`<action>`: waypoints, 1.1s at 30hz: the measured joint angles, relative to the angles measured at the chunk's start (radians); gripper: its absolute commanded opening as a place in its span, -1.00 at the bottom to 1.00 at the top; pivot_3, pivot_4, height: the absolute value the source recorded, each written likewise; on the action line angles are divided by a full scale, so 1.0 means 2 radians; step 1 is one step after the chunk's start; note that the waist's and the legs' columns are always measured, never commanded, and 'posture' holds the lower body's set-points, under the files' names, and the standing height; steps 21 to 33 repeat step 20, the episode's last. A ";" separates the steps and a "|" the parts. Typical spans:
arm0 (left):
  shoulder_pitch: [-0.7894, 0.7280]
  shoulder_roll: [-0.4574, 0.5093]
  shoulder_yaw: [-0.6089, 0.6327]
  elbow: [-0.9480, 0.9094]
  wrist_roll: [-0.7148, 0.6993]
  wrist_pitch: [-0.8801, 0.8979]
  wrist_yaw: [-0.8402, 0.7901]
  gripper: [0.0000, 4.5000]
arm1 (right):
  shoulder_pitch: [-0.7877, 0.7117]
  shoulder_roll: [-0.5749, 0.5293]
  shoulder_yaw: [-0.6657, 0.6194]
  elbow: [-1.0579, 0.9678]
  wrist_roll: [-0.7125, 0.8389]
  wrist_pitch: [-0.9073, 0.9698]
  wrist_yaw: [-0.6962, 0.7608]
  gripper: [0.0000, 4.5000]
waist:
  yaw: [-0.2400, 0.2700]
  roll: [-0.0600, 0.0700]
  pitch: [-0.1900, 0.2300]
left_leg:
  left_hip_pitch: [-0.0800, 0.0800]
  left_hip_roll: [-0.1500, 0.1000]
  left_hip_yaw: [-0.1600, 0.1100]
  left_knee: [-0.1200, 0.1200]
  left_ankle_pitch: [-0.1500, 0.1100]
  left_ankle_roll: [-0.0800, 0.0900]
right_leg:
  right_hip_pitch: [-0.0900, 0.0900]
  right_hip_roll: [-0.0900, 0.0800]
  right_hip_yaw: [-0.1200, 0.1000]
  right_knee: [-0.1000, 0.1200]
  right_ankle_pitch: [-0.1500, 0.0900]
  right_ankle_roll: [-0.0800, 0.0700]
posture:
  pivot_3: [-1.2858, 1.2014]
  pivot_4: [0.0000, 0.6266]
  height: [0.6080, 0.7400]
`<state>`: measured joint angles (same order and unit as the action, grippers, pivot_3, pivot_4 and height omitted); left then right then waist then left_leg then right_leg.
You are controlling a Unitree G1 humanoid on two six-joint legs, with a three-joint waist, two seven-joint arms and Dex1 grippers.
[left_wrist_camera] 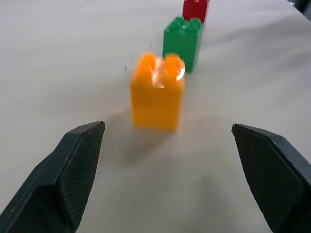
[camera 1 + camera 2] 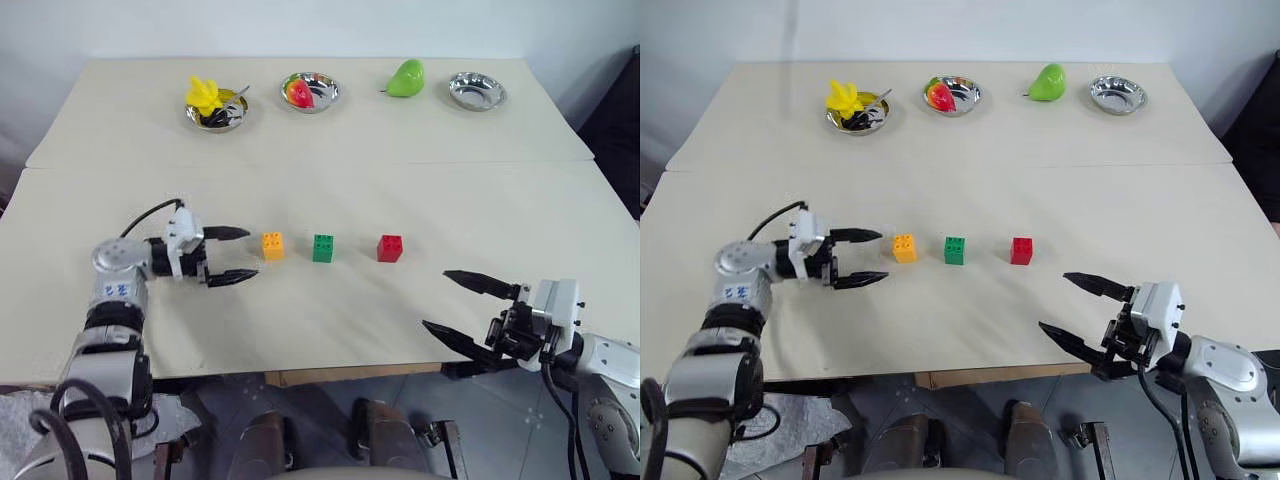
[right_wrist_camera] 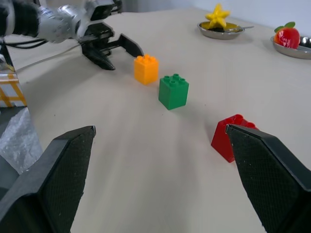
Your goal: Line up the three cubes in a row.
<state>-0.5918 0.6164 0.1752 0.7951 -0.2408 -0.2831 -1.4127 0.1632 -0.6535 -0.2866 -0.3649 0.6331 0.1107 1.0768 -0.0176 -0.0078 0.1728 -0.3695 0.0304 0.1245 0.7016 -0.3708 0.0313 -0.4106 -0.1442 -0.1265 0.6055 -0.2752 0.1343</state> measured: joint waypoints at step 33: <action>0.237 0.069 0.099 -0.313 -0.110 0.177 0.105 0.98 | -0.112 -0.038 0.001 0.160 0.008 -0.005 0.123 1.00 | 0.008 0.001 0.000 | 0.000 0.000 -0.001 0.001 0.000 0.001 | 0.001 -0.002 0.000 0.001 0.000 0.000 | 0.03 -0.52 1.00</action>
